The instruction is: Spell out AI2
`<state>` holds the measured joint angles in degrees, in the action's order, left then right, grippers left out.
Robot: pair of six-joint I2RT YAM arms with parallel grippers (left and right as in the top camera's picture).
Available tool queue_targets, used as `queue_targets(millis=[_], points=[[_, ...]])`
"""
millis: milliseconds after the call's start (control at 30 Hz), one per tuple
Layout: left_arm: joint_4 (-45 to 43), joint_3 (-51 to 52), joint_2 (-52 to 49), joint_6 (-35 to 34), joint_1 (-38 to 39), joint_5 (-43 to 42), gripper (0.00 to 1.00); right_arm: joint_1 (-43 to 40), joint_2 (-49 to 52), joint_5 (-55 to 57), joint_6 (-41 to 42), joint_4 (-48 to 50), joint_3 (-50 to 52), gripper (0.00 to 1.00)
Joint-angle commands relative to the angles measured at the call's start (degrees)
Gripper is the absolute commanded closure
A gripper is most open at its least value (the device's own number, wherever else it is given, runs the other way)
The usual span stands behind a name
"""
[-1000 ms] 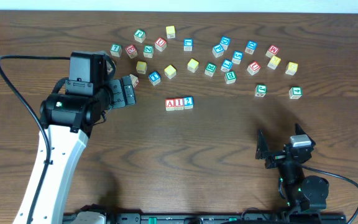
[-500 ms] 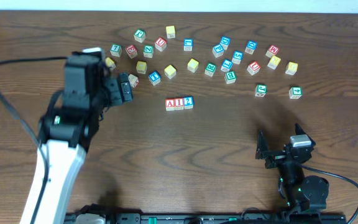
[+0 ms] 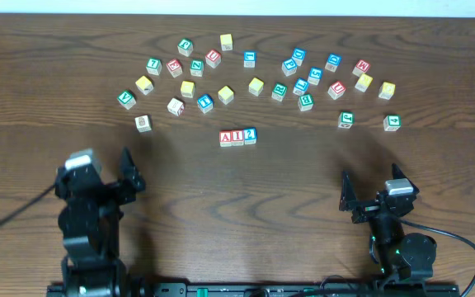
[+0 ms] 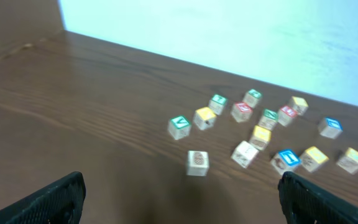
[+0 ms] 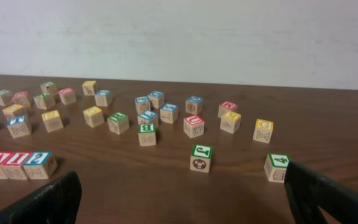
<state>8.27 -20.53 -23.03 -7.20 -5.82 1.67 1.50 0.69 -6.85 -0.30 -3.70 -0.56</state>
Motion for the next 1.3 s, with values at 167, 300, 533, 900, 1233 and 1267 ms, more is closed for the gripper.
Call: queue_targets(millis=[167,300,533,900,1233,1267], points=[[-2.6,12.9,16.3,2.3,-3.0,0.3,0.03,-0.3,-0.3,0.1,-0.4,0.0,0.2,0.01],[-6.8,17.5,20.1,2.5,-3.0,0.3,0.03,-0.3,-0.3,0.1,-0.4,0.0,0.2,0.01],[-10.3,20.3,23.0,7.2,-3.0,0.5,0.03,-0.3,-0.3,0.1,-0.4,0.0,0.2,0.01],[-4.2,20.3,23.0,10.2,-3.0,0.5,0.03,-0.3,-0.3,0.1,-0.4,0.0,0.2,0.01],[-4.2,20.3,22.7,10.2,-3.0,0.5,0.03,-0.3,-0.3,0.1,-0.4,0.0,0.2,0.01],[-4.2,20.3,22.7,10.2,-3.0,0.5,0.02,-0.3,-0.3,0.1,-0.4,0.0,0.2,0.01]])
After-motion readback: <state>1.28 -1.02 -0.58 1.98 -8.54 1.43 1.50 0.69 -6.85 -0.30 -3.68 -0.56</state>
